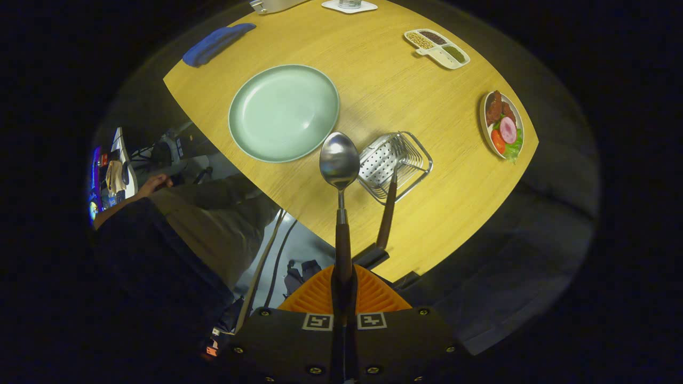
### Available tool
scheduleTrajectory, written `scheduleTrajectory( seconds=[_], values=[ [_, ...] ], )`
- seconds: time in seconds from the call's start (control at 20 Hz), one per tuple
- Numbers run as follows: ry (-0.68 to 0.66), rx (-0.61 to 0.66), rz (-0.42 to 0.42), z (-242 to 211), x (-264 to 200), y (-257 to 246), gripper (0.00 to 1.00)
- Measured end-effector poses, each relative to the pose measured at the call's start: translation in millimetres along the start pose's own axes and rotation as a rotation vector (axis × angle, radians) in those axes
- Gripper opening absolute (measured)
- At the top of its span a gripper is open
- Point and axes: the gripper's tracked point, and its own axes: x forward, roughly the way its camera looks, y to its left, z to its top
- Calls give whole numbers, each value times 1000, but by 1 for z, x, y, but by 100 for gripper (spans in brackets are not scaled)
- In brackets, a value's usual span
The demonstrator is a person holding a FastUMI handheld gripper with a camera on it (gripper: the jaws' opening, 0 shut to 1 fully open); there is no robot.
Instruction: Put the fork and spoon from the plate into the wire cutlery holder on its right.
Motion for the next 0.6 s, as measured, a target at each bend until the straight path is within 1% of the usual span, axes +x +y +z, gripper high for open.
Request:
scheduleTrajectory(
  seconds=[0.2,0.6],
  values=[
    [59,-4,-27,-14,-7,-19,2],
    [153,-18,-42,-10,2,-43,2]
  ],
)
